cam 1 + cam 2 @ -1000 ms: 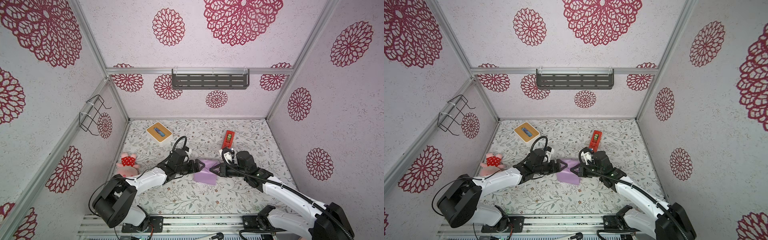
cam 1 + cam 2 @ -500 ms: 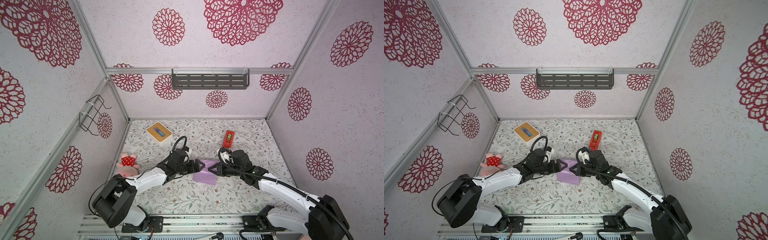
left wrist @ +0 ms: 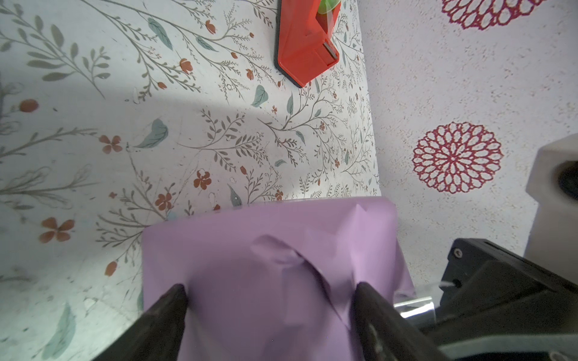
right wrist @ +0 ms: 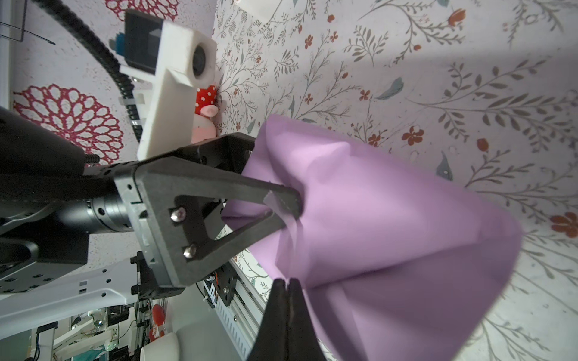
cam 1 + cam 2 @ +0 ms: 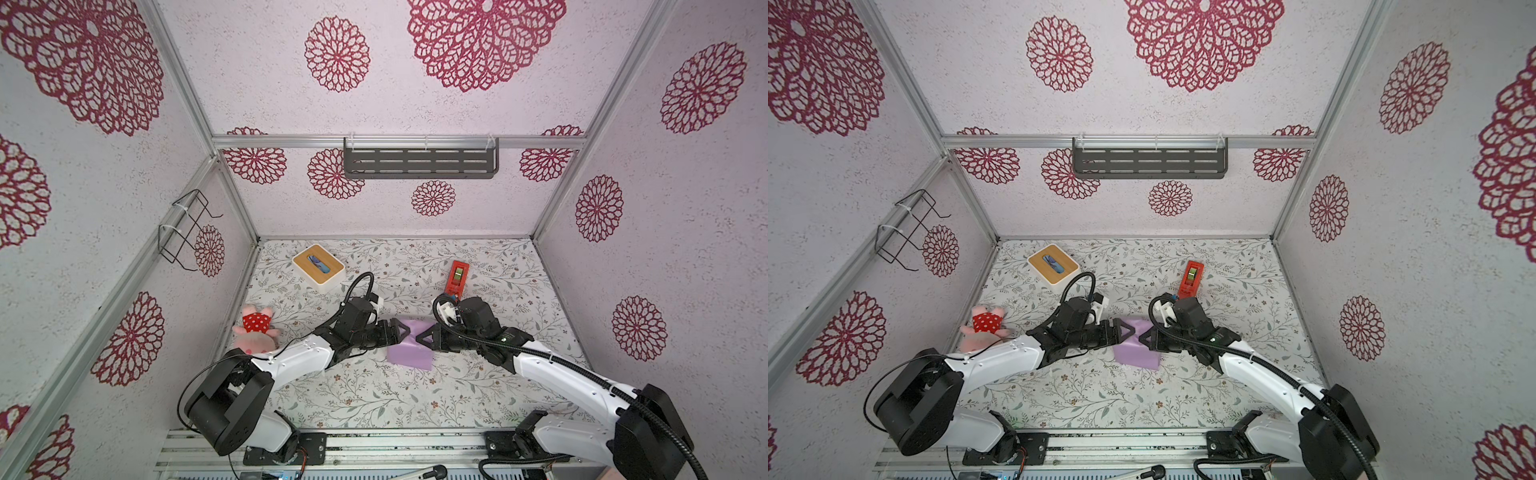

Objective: Wrap a gift box in wrapping paper
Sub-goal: Wrap the gift box with the wrapping paper.

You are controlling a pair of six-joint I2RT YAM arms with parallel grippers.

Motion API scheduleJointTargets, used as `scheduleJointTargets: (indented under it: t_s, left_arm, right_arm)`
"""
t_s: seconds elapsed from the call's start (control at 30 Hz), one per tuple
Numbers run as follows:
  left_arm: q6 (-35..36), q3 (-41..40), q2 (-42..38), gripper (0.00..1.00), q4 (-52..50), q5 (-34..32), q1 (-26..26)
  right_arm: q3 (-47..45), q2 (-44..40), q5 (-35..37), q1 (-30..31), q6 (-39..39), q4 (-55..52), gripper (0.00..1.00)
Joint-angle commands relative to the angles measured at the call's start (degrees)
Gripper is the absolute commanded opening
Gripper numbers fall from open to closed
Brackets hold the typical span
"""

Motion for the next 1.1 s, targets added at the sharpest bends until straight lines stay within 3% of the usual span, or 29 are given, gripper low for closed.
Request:
scheduleJointTargets:
  t_s: [0.0, 0.6, 1.07]
  left_arm:
    - [1.45, -2.81, 2.41, 0.85, -10.62, -3.57, -0.34]
    - [1.54, -2.9, 2.23, 0.85, -10.58, -3.57, -0.35]
    - [1.64, -2.28, 2.33, 0.85, -11.02, -3.3, -0.34]
  right_arm:
    - [1.76, -0.45, 1.42, 0.24, -1.08, -1.82, 0.0]
    - [0.47, 1.17, 2.64, 0.66, -7.68, 2.97, 0.0]
    - [-2.45, 0.42, 5.96, 1.13, -22.45, 0.73, 0.0]
